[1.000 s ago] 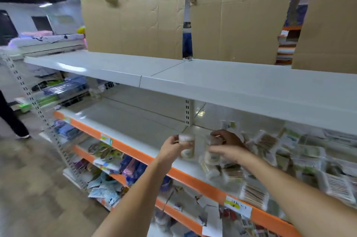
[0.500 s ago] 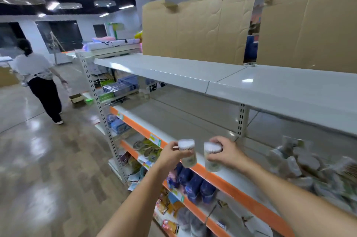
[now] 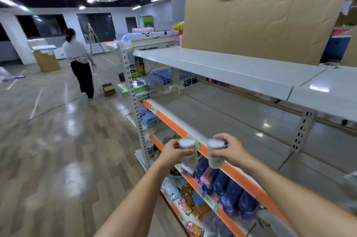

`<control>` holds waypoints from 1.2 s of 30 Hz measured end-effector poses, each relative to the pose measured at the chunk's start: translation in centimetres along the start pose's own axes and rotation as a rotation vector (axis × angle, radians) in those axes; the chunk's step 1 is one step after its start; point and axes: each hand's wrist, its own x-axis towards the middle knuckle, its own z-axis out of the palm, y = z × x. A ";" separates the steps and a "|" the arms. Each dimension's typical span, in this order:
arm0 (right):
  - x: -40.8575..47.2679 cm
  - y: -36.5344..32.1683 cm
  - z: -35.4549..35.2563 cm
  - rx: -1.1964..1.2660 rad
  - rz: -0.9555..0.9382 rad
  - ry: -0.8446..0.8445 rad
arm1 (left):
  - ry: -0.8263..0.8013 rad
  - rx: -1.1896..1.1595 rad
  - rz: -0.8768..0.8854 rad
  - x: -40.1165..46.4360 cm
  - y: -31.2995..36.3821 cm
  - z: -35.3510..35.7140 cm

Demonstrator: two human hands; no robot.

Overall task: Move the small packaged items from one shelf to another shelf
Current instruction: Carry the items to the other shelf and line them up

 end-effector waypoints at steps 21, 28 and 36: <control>23.1 -7.6 17.3 0.034 -0.085 -0.149 | 0.136 -0.032 -0.079 19.5 -1.2 -18.0; 32.1 -9.1 19.3 0.022 -0.044 -0.136 | 0.107 0.007 -0.071 28.2 0.4 -21.0; 39.4 -9.3 21.4 0.026 0.007 -0.059 | 0.060 0.066 -0.043 36.7 1.2 -23.7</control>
